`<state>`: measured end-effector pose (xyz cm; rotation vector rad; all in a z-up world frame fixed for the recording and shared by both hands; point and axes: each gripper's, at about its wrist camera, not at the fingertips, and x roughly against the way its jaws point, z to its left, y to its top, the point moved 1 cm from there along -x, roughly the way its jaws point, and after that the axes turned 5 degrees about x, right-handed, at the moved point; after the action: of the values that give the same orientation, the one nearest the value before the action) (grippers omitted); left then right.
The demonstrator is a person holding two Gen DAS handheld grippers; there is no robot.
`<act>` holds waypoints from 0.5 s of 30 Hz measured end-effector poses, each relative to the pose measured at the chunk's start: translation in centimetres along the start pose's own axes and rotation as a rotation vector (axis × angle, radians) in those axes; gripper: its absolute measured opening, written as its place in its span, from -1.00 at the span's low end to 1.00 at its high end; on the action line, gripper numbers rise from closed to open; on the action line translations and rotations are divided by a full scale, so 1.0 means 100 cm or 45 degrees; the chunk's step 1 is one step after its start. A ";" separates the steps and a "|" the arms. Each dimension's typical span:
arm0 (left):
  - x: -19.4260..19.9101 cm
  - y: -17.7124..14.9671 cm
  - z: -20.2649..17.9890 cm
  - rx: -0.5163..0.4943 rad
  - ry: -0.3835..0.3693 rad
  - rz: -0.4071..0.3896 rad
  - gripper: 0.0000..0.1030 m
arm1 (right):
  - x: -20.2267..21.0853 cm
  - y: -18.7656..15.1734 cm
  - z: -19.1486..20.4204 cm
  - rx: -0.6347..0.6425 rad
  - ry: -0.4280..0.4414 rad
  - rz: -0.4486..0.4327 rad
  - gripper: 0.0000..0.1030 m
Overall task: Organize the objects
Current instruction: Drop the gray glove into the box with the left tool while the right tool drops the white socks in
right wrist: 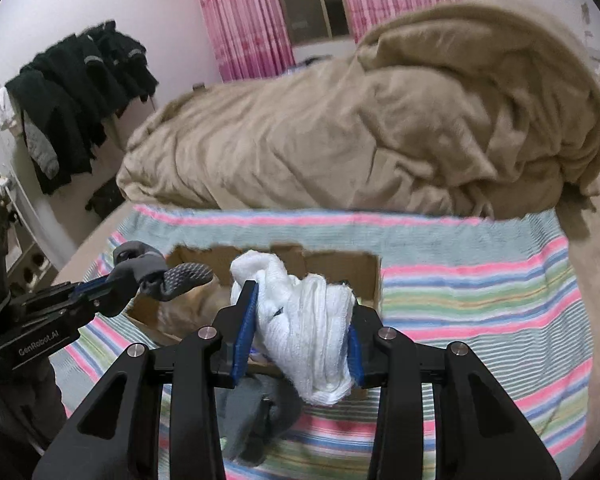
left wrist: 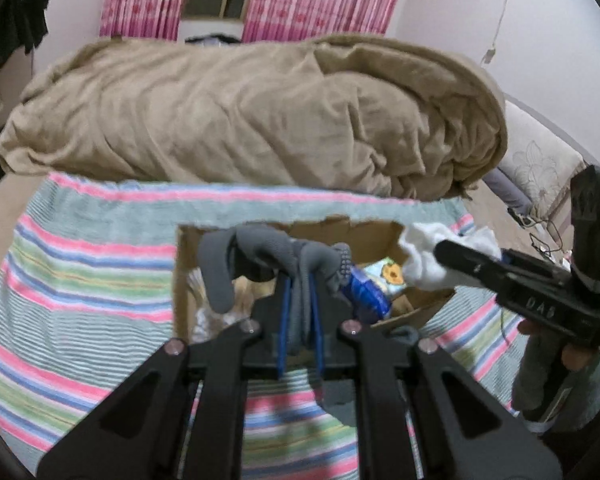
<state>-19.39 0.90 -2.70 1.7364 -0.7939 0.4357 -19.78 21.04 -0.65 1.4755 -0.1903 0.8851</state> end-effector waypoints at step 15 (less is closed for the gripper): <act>-0.037 -0.021 0.003 0.057 0.064 0.134 -0.54 | -0.049 -0.031 -0.007 0.002 -0.035 0.141 -0.01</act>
<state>-20.56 1.97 -6.69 1.7235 -0.8479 0.5697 -21.48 20.15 -6.16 1.4901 -0.2942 0.9549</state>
